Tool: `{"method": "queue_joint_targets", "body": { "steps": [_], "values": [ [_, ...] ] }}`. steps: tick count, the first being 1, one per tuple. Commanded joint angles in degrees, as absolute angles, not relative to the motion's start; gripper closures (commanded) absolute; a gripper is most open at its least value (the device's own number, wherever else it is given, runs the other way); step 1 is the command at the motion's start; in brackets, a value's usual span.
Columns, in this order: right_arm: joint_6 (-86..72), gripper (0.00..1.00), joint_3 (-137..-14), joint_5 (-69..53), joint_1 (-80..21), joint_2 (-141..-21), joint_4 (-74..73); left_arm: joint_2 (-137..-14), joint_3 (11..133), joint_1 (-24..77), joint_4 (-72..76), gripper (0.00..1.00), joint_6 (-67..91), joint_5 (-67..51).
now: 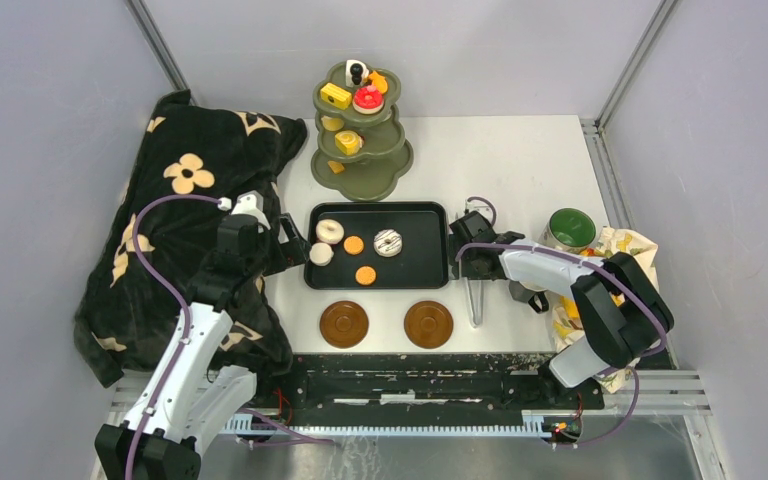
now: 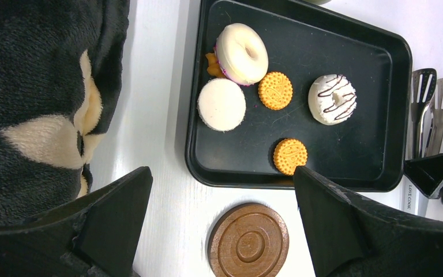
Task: Serve the afternoon tea
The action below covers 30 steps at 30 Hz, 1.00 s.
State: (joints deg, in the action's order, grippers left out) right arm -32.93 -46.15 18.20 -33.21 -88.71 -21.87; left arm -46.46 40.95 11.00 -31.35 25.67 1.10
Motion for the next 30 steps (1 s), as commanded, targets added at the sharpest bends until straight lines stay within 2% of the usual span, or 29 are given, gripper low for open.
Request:
{"method": "queue_joint_targets", "body": {
  "steps": [1, 9, 12, 17, 22, 24, 25, 28, 30],
  "values": [
    [-34.3, 0.16, -48.48, 19.87, -33.05, -87.11, -23.53, -45.89, 41.13, 11.07, -29.36, 0.01, 27.64, 0.57],
    [-36.67, 0.17, -42.78, 18.42, -33.05, -85.11, -15.75, -45.58, 41.22, 11.12, -29.64, 0.01, 27.7, 0.45],
    [-34.39, 0.22, -42.02, 14.92, -33.17, -85.94, -12.78, -46.0, 41.13, 11.13, -29.53, 0.01, 27.6, 0.4],
    [-38.69, 0.23, -42.46, 16.49, -33.14, -86.63, -15.41, -46.1, 41.18, 11.08, -29.52, 0.01, 27.77, 0.57],
    [-40.25, 0.26, -46.41, 13.87, -33.14, -92.42, -20.31, -46.78, 41.09, 11.15, -29.38, 0.01, 27.6, 0.57],
    [-40.72, 0.32, -45.54, 13.07, -33.13, -92.2, -18.52, -46.48, 41.21, 11.14, -29.47, 0.01, 27.47, 0.84],
    [-40.87, 0.38, -45.13, 13.07, -33.13, -91.56, -17.81, -46.42, 41.15, 11.1, -29.49, 0.01, 27.53, 1.02],
    [-40.48, 0.63, -44.84, 15.71, -33.13, -89.52, -17.43, -46.4, 40.91, 11.1, -29.3, 0.01, 27.52, 1.07],
    [-39.5, 0.76, -46.09, 17.21, -33.14, -87.85, -19.75, -46.45, 41.44, 11.11, -29.81, 0.01, 27.66, 1.05]
  ]
}}
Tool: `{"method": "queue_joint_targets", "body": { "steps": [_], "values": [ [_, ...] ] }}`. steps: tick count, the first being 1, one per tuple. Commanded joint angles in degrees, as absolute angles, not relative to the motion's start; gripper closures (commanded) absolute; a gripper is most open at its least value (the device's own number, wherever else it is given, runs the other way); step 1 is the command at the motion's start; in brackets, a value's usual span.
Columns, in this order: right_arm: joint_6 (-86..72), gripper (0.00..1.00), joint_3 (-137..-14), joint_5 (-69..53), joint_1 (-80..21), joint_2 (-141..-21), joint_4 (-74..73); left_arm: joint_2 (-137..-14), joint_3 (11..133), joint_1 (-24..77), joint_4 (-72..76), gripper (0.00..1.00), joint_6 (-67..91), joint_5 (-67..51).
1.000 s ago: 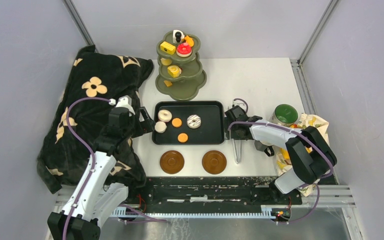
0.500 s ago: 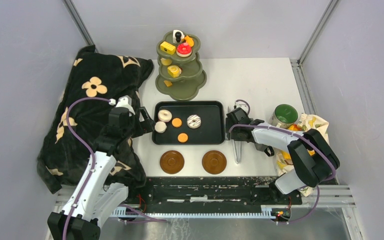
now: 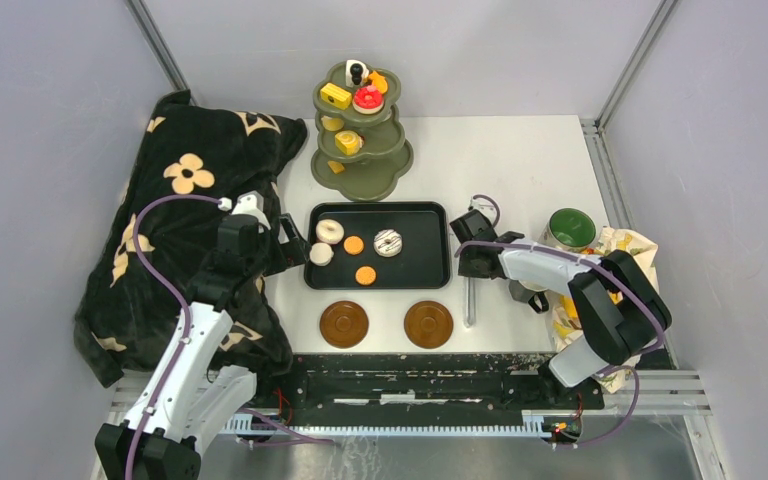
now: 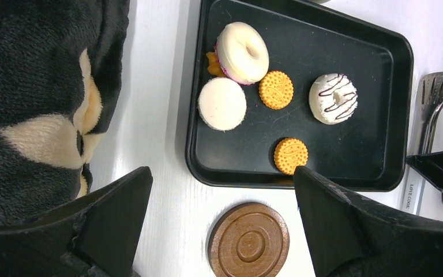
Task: Serve the afternoon tea
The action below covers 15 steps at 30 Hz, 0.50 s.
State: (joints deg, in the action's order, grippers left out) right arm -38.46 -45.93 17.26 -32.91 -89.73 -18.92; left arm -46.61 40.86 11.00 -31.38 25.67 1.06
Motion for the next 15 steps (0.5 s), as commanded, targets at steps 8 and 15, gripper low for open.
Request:
{"method": "queue_joint_targets", "body": {
  "steps": [8, 15],
  "values": [
    [-31.28, 0.99, -53.02, 21.55, -33.14, -79.23, -29.37, -45.91, 41.37, 11.13, -29.89, 0.01, 27.88, 1.19],
    [-21.49, 0.98, -67.17, 0.14, -33.16, -80.72, -41.9, -44.35, 40.86, 11.09, -29.21, 0.01, 27.61, -0.02]
  ]
}}
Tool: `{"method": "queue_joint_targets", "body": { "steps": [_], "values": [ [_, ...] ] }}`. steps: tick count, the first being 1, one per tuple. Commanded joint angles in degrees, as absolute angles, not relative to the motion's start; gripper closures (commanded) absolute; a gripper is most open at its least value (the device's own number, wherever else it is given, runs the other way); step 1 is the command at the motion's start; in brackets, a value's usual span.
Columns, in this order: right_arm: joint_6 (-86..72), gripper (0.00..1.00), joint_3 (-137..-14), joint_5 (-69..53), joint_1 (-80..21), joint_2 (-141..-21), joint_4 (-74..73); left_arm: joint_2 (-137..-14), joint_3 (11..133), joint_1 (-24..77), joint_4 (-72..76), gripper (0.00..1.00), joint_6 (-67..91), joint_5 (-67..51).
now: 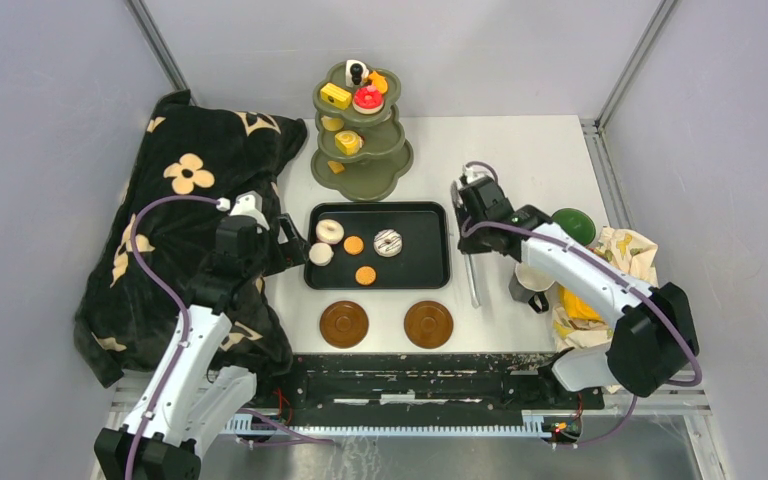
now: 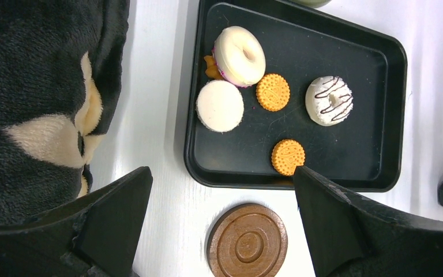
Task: Serve the afternoon tea
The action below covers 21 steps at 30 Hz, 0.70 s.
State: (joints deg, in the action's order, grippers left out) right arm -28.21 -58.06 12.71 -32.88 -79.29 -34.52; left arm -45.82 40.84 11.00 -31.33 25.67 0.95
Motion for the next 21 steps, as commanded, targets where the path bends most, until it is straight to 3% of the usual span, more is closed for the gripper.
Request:
{"method": "queue_joint_targets", "body": {
  "steps": [1, 12, 21],
  "values": [
    [-20.73, 0.95, -68.78, -3.64, -33.14, -81.64, -43.5, -44.28, 40.87, 11.12, -29.34, 0.01, 27.6, 0.18],
    [-17.06, 0.76, -71.93, -15.1, -33.14, -84.09, -51.04, -44.26, 40.82, 11.11, -29.59, 0.01, 27.77, -0.28],
    [-17.86, 0.7, -69.34, -22.93, -33.13, -87.4, -46.87, -46.31, 41.19, 11.25, -28.83, 0.01, 27.33, -3.71]
  ]
}}
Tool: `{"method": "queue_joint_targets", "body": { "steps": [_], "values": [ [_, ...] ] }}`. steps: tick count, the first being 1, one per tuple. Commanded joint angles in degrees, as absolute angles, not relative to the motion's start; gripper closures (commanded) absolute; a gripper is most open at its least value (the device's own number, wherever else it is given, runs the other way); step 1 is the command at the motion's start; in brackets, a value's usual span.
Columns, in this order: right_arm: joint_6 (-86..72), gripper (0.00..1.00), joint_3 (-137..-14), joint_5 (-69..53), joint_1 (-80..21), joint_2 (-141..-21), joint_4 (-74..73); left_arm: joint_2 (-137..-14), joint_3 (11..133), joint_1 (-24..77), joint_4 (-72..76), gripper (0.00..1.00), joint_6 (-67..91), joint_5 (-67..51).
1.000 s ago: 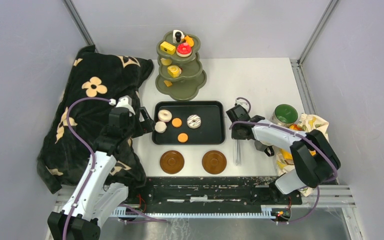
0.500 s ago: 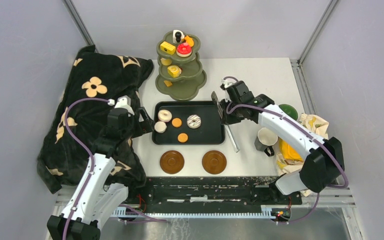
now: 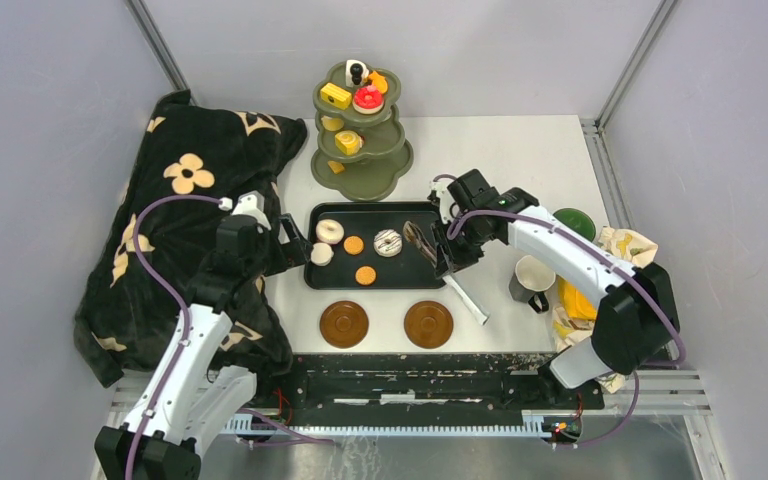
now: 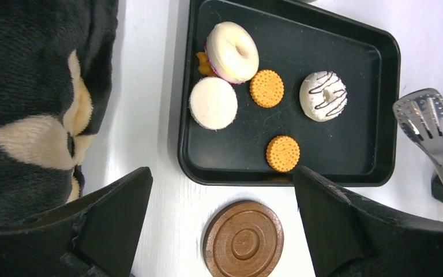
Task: Serve the afternoon tea
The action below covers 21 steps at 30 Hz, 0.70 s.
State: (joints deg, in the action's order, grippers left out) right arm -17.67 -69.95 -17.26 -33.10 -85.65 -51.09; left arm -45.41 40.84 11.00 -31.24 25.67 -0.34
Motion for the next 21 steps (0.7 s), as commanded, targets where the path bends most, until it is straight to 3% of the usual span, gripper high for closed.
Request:
{"method": "queue_joint_targets", "body": {
  "steps": [1, 21],
  "values": [
    [-18.23, 0.69, -69.37, -23.27, -33.16, -88.16, -46.4, -46.32, 41.36, 11.29, -29.04, 0.01, 27.31, -3.58],
    [-26.21, 0.52, -68.95, -22.76, -33.13, -90.73, -37.52, -44.25, 40.77, 11.25, -28.53, 0.01, 26.72, -4.39]
  ]
}}
